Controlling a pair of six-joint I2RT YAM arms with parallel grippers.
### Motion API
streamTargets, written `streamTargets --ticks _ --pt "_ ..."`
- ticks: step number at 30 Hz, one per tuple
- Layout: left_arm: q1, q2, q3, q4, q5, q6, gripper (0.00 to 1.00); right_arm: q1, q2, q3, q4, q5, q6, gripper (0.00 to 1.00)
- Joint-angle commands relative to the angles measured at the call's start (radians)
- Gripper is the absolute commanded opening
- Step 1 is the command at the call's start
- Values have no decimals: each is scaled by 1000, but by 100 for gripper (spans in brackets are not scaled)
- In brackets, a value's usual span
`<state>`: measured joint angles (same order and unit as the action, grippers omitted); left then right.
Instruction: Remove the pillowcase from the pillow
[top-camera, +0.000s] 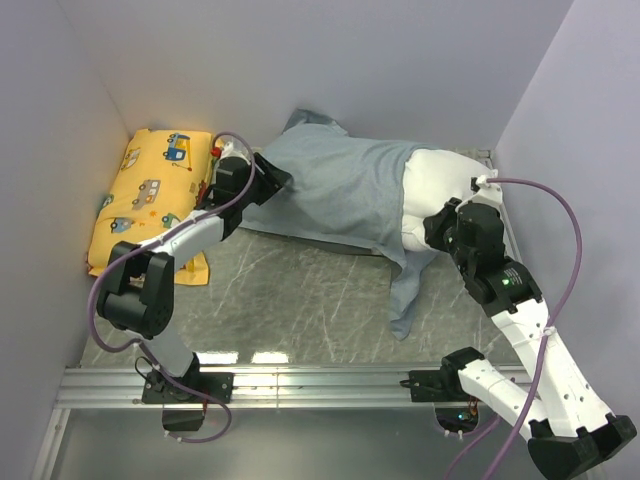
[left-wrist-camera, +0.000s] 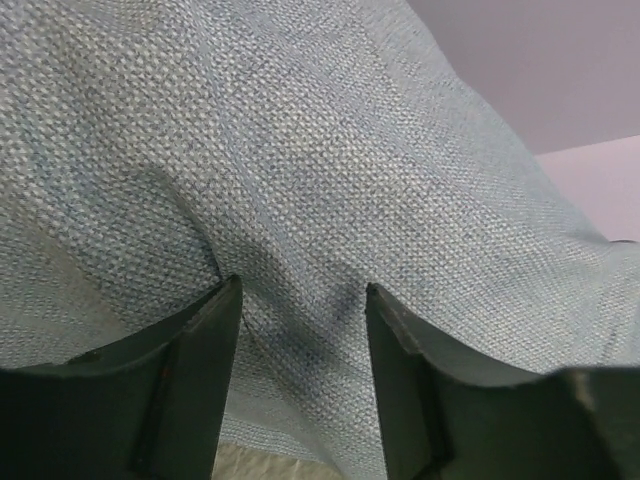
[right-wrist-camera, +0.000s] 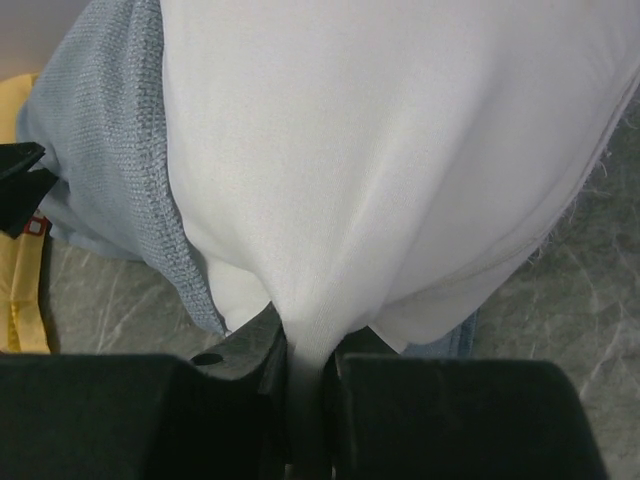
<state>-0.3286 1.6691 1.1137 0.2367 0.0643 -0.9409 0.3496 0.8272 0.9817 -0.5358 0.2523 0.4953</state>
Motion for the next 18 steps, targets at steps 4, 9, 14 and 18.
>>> streamTargets --ticks 4,9,14,18 --pt "3 15 78 -94 5 -4 70 -8 -14 74 102 19 -24 0" --pt "0 -55 -20 -39 -14 -30 75 -8 -14 71 105 25 -27 0" --pt "-9 -5 12 -22 22 -64 70 -8 -8 69 109 11 -23 0" --pt "-9 33 70 -49 11 -62 56 -9 -13 78 99 25 -27 0"
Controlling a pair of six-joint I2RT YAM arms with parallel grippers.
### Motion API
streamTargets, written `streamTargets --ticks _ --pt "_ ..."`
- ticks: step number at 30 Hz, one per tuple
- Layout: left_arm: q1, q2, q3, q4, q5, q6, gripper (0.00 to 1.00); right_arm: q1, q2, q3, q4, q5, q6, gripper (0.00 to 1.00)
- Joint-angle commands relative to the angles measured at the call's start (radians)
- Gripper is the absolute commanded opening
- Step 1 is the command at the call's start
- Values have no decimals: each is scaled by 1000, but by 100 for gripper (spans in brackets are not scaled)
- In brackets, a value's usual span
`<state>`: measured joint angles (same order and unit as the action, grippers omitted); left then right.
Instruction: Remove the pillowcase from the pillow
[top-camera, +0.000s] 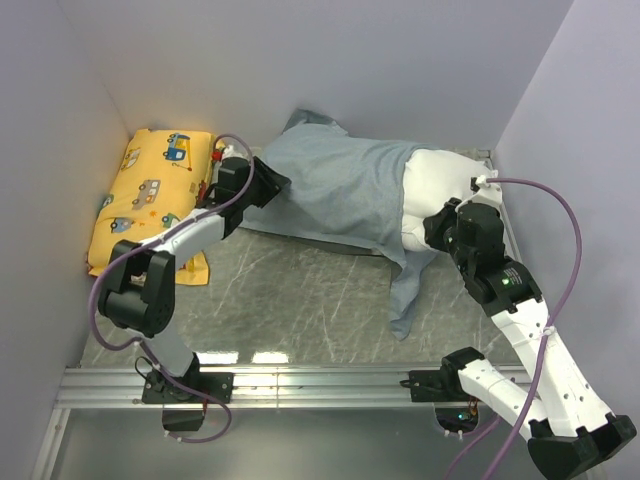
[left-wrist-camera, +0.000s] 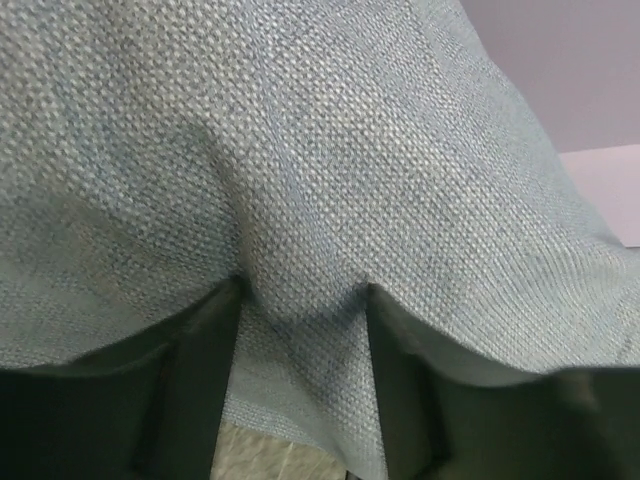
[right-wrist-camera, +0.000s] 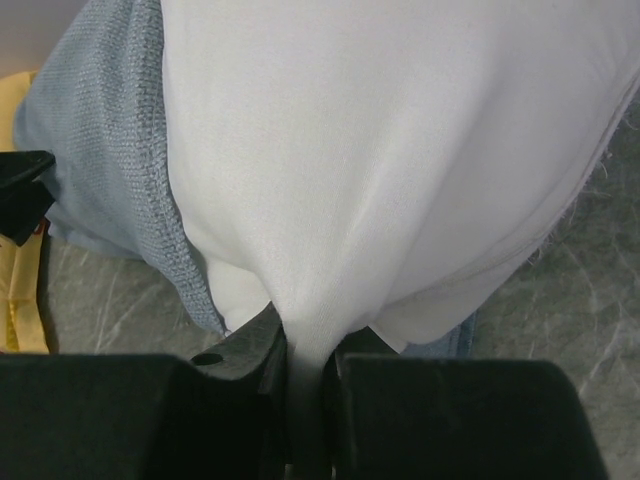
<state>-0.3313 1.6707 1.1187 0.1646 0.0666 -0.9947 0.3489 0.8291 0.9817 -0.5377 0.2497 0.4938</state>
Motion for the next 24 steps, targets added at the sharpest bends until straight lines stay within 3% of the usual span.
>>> streamTargets --ticks 1,2,4,5,19,24 --pt "-5 43 84 7 1 -5 49 -8 -18 83 96 29 -24 0" --pt "0 56 114 -2 -7 -1 32 -8 -18 87 93 34 -26 0" --pt "11 63 131 -16 -37 4 15 -10 -19 100 88 31 -26 0" --pt "30 69 148 -23 -48 4 0 -8 -19 106 85 26 -21 0" --pt "360 66 458 -286 -183 94 0 -48 -70 301 -38 83 2 0" --pt "341 61 414 -275 -137 116 0 -54 -94 279 -47 48 11 0"
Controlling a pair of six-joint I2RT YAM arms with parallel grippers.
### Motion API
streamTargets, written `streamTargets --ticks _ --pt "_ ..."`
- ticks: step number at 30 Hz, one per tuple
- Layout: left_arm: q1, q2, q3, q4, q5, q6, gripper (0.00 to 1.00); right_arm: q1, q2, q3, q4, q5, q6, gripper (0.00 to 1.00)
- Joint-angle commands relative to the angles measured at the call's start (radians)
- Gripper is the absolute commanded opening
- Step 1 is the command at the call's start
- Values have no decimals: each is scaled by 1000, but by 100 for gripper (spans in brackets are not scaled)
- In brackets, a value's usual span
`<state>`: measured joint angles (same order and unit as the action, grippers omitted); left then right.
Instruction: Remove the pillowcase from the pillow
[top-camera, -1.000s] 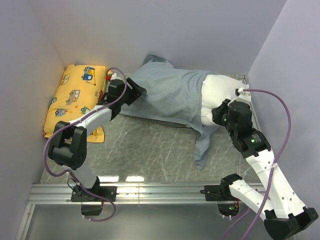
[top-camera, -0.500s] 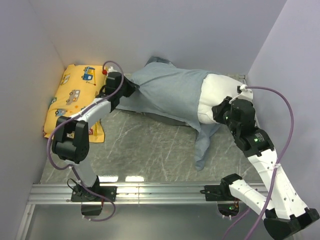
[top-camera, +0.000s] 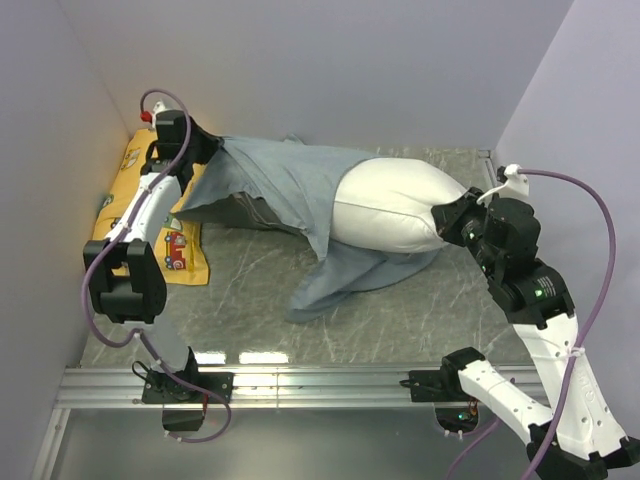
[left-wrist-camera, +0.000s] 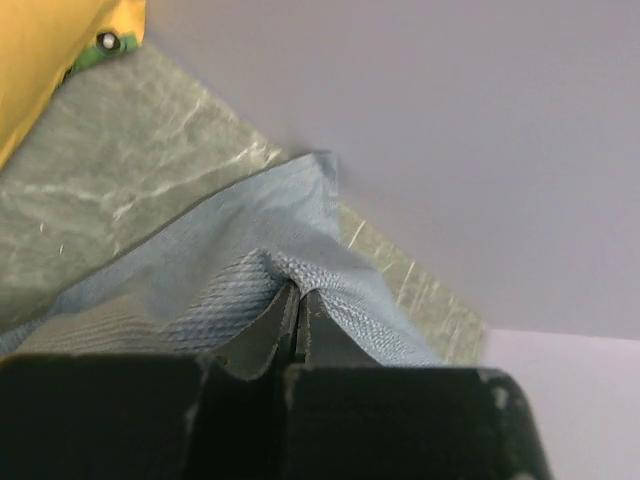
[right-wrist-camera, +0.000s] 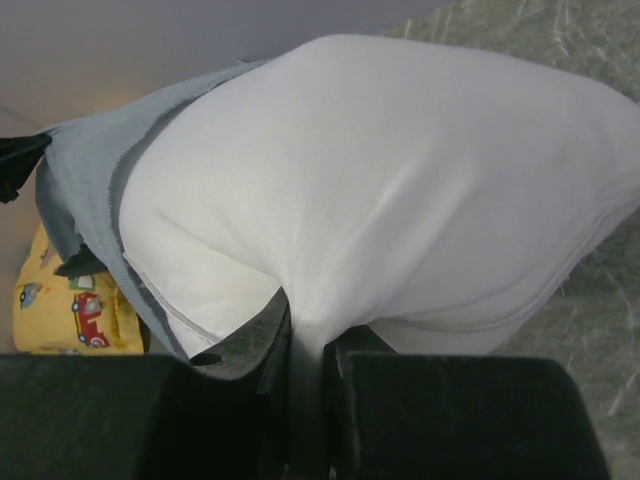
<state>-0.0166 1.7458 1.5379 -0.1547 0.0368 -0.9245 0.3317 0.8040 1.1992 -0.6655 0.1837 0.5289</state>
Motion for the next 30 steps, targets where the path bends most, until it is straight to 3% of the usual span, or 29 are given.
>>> streamTargets --ticks 1,3,4,6,7,11,14,25,30 --pt "-3 -26 -81 69 -106 52 1 -36 -69 45 86 102 -26 0" --pt "-90 -75 -155 113 -149 59 1 -36 -71 13 90 73 -30 2" --pt "-117 -94 -238 131 -161 56 0 -36 -72 1 92 65 -33 17" --pt "-167 -143 -329 183 -169 29 0 -36 -74 -7 73 57 -44 34" --pt "-177 -169 -414 237 -154 21 1 -33 -77 -15 61 37 -52 47" --pt "-200 -224 -568 297 -155 0 1 -33 -118 -30 46 53 -69 70" --pt "-213 -265 -663 330 -144 -4 0 -34 -105 -38 50 69 -73 74" --pt "-232 -344 -893 362 -137 10 0 -34 -91 -56 57 112 -64 76" --pt "-244 -327 -950 411 -121 1 1 -34 -112 25 53 -36 -44 79"
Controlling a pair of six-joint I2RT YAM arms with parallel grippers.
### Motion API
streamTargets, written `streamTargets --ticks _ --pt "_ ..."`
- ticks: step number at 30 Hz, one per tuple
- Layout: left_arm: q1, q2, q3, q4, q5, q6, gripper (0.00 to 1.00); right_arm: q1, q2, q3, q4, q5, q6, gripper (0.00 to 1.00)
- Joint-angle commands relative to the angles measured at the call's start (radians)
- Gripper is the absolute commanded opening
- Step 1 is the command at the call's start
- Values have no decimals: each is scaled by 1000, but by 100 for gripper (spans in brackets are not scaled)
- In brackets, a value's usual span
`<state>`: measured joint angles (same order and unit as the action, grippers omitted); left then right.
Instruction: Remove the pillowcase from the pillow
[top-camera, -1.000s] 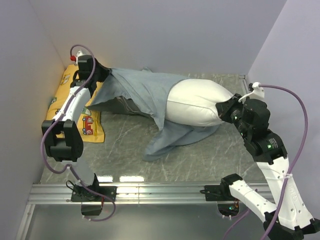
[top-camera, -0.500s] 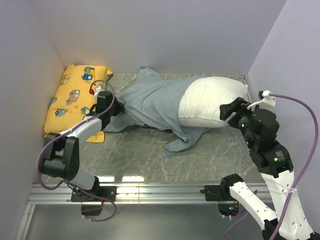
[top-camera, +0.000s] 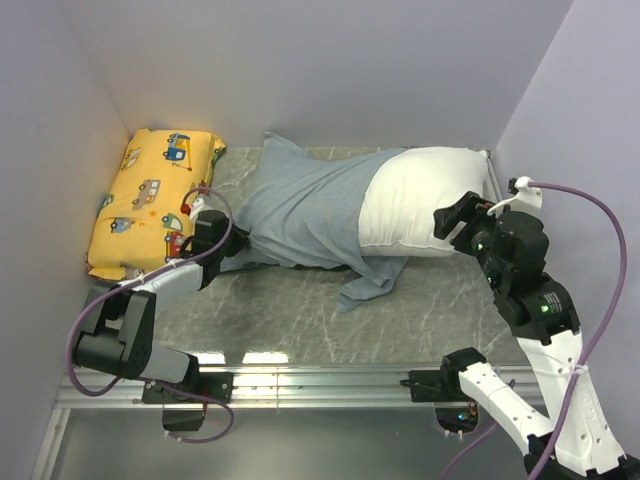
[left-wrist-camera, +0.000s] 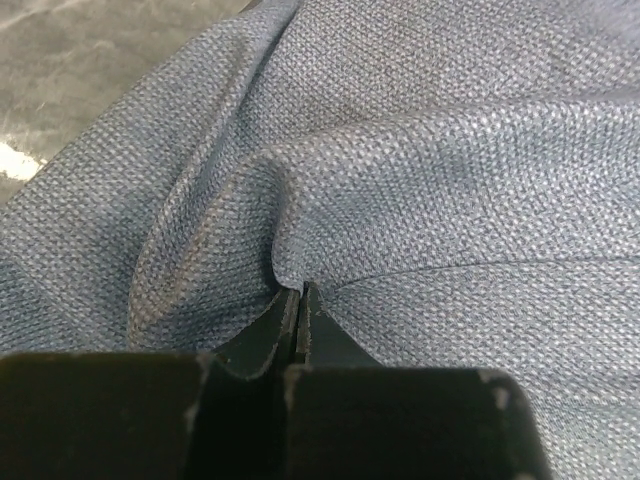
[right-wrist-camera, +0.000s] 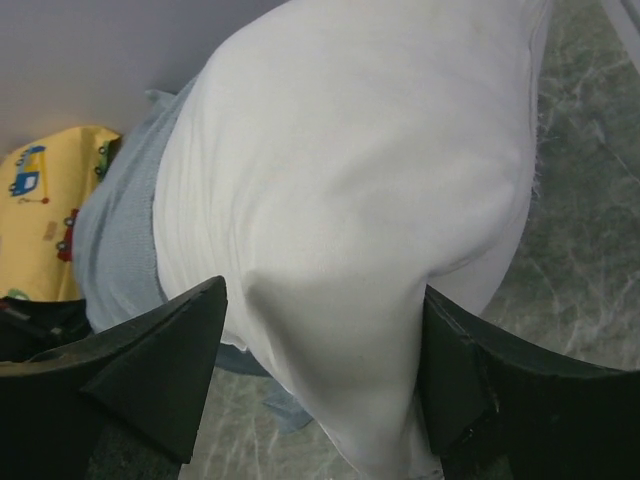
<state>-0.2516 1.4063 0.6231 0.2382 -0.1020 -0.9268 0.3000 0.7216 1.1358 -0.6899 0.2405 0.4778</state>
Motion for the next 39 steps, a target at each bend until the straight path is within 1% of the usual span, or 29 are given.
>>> streamTargets --ticks 1,3,6,9,15,18,21,22,24,26,29,30,32,33,35,37,39 --pt "-9 22 -39 24 18 2 1 -2 -40 105 75 -139 21 79" --pt "-9 29 -48 32 19 8 1 -2 -47 145 75 -171 30 79" --pt "-9 42 -59 47 31 11 0 -1 -48 191 56 -178 31 79" --pt "-8 46 -66 55 39 13 0 -2 -66 202 53 -185 41 79" --pt "-15 39 -80 69 51 11 1 -2 -41 242 33 -142 27 81" --pt "-31 13 -94 66 53 8 0 -1 21 208 47 -106 10 82" --pt "-43 -24 -109 47 48 16 1 -1 97 121 82 -78 2 83" --pt "-44 -35 -115 41 44 17 0 -2 114 60 119 -57 4 83" --pt "-49 -69 -121 20 44 25 0 -2 179 1 139 32 -4 84" --pt "-52 -105 -129 0 41 28 0 -4 264 -27 167 122 -7 87" --pt "-54 -147 -137 -19 36 31 1 -7 364 -50 161 186 4 88" --pt "-54 -156 -135 -34 33 39 0 -7 372 -63 168 213 10 88" --pt "-55 -177 -135 -42 33 42 0 -21 358 -123 213 215 22 91" --pt "-55 -182 -134 -51 31 46 1 -33 348 -167 231 188 28 91" --pt "-54 -188 -134 -53 31 46 1 -64 319 -203 280 137 35 92" --pt "-55 -194 -138 -54 33 46 0 -114 309 -241 311 68 35 93" --pt "-55 -199 -143 -54 35 42 0 -163 308 -270 325 31 38 93"
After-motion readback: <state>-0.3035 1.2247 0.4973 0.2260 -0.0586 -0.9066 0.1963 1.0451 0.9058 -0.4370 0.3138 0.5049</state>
